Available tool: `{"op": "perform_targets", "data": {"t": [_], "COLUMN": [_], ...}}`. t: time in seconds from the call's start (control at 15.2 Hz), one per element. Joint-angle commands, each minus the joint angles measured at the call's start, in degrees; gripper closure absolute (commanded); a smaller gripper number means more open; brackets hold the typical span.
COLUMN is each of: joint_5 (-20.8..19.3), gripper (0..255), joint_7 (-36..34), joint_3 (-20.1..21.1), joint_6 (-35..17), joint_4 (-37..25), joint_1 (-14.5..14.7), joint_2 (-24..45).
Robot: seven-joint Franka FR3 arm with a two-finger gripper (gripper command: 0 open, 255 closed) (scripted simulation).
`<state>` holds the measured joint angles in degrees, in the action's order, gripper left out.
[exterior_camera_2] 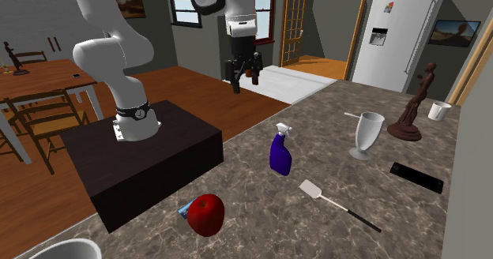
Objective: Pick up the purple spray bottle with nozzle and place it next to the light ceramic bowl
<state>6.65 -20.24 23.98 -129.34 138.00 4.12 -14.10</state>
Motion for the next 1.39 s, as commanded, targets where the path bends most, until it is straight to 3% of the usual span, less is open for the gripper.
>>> {"op": "perform_targets", "data": {"t": [0.0, 0.46, 0.86, 0.99, 1.32], "joint_5": [-1.9, -13.2, -22.8, -25.1, -26.6], "gripper": [0, 0, 0, 0, 0], "joint_7": [-2.6, -14.5, -23.3, -25.4, -26.3], "joint_3": [1.7, 4.8, 2.4, 1.2, 0.0], "joint_6": [-3.0, -9.1, -10.8, -10.9, -12.9], "joint_4": [-1.0, -8.8, -18.4, -22.1, -22.3], "joint_1": [-0.1, 1.5, 7.2, 9.5, 10.4], "joint_2": [4.5, 21.4, 35.8, 40.3, 42.8]}}
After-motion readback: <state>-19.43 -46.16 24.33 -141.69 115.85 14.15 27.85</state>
